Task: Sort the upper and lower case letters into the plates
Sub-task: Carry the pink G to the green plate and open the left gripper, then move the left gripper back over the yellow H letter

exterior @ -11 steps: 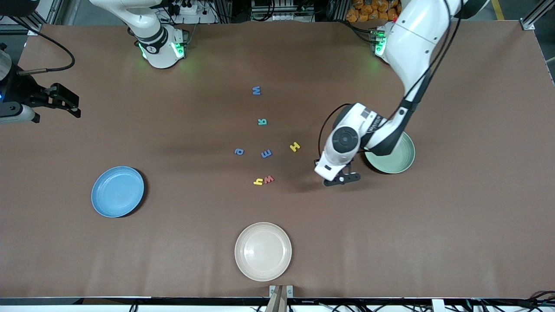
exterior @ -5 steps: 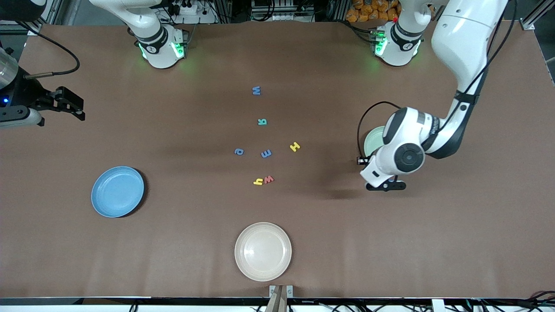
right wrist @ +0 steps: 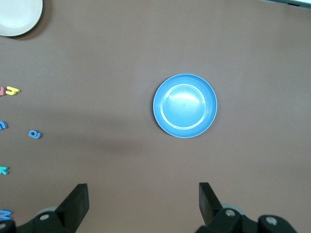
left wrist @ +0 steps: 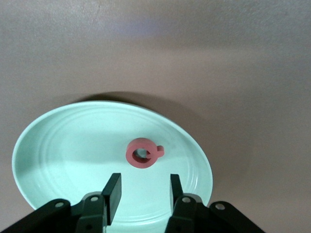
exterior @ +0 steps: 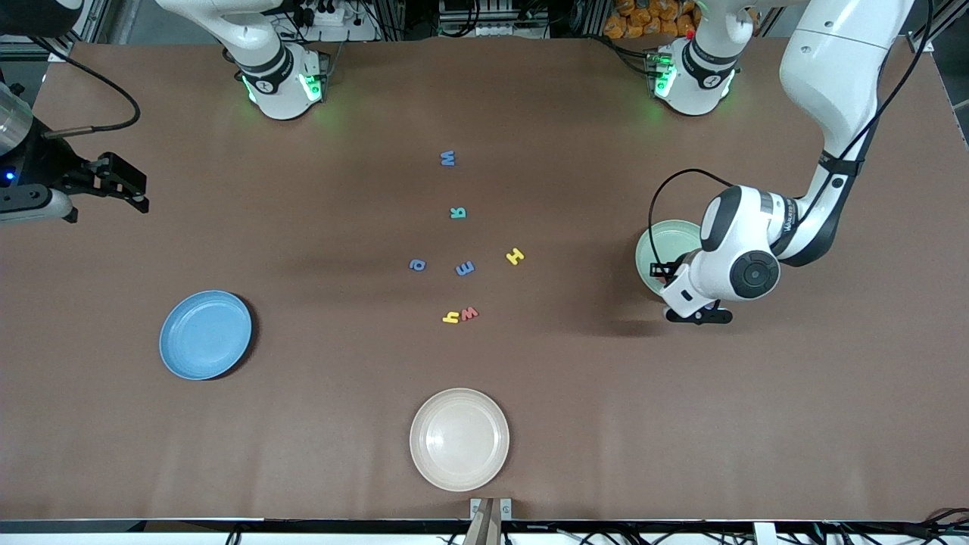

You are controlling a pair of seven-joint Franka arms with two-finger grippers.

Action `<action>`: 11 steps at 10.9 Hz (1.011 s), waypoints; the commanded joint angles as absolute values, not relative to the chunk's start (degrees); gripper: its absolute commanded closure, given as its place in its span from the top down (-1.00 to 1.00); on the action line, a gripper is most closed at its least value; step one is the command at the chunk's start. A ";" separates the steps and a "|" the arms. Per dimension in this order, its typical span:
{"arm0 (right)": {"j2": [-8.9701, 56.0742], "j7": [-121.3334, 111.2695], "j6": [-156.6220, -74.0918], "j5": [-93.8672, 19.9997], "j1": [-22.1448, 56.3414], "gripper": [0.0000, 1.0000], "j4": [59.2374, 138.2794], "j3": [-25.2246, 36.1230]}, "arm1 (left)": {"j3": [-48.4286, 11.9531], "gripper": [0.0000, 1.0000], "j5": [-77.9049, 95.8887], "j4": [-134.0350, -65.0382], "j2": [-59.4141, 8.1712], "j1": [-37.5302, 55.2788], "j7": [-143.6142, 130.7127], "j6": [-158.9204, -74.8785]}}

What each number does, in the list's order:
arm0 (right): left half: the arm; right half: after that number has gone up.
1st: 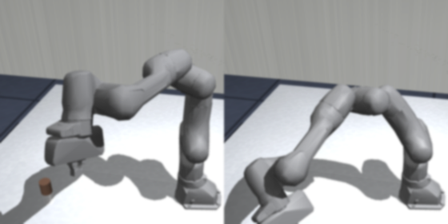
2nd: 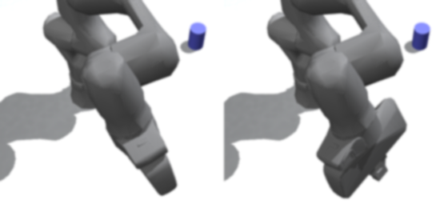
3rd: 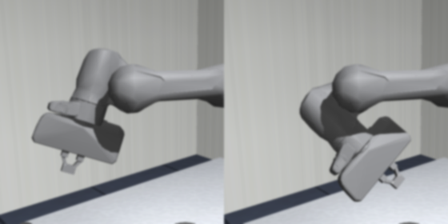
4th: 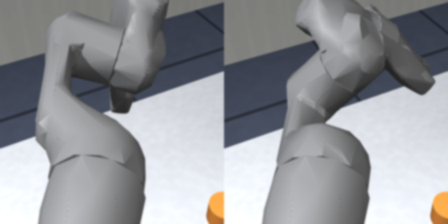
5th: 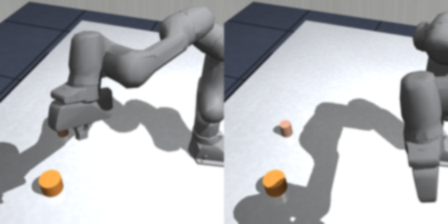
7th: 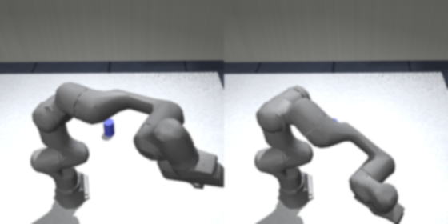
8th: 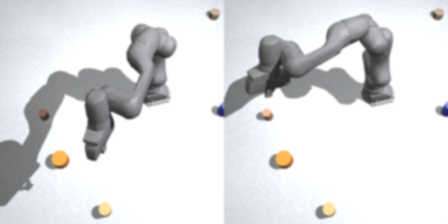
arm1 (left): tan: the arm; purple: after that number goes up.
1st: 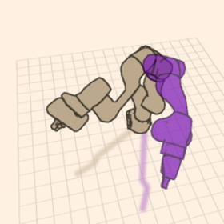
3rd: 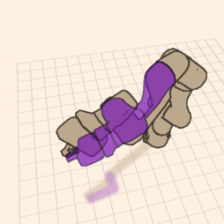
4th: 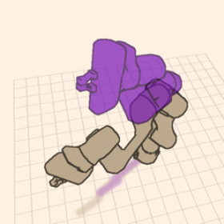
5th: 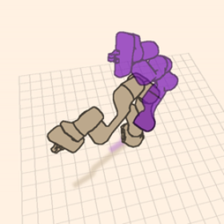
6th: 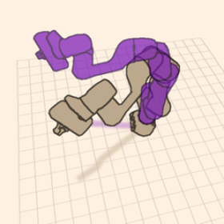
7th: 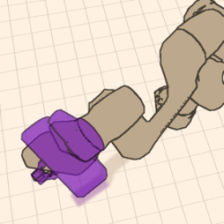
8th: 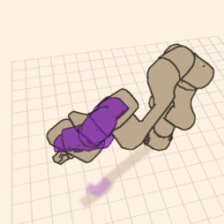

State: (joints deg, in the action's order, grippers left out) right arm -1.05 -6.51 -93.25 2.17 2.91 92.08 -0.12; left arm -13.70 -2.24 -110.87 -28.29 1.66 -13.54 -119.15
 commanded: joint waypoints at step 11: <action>1.49 -6.50 -96.06 2.81 6.86 1.00 92.37 0.26 | -14.24 1.00 6.42 -91.94 -38.22 24.42 -59.47 -123.30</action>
